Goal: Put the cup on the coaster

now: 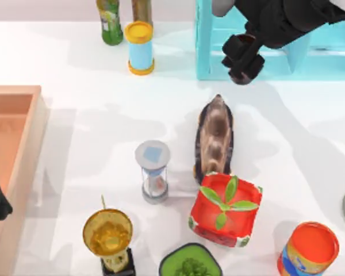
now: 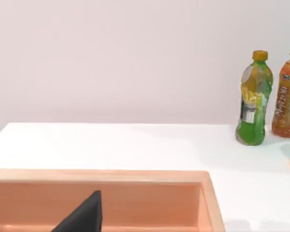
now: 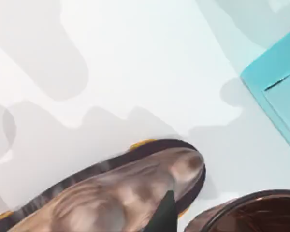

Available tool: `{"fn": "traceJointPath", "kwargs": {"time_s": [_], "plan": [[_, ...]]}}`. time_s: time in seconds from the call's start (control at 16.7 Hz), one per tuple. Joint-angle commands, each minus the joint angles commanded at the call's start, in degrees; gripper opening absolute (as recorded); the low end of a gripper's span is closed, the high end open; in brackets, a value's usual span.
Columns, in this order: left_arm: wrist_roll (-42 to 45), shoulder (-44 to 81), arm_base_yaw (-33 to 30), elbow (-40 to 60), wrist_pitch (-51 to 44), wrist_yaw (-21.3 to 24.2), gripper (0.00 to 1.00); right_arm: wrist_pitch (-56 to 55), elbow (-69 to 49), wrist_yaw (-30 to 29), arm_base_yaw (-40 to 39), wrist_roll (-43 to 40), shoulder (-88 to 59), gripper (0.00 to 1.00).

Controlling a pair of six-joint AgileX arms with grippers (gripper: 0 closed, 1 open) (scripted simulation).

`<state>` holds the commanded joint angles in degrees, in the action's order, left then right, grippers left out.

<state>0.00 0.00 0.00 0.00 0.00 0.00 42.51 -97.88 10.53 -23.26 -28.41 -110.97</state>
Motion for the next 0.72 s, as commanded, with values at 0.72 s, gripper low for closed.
{"fn": "traceJointPath", "kwargs": {"time_s": [0.72], "plan": [[0.00, 0.00, 0.00, 0.00, 0.00, 0.00, 1.00, -13.36, 64.43, -9.78, 21.36, 27.43, 53.21, 0.00]]}}
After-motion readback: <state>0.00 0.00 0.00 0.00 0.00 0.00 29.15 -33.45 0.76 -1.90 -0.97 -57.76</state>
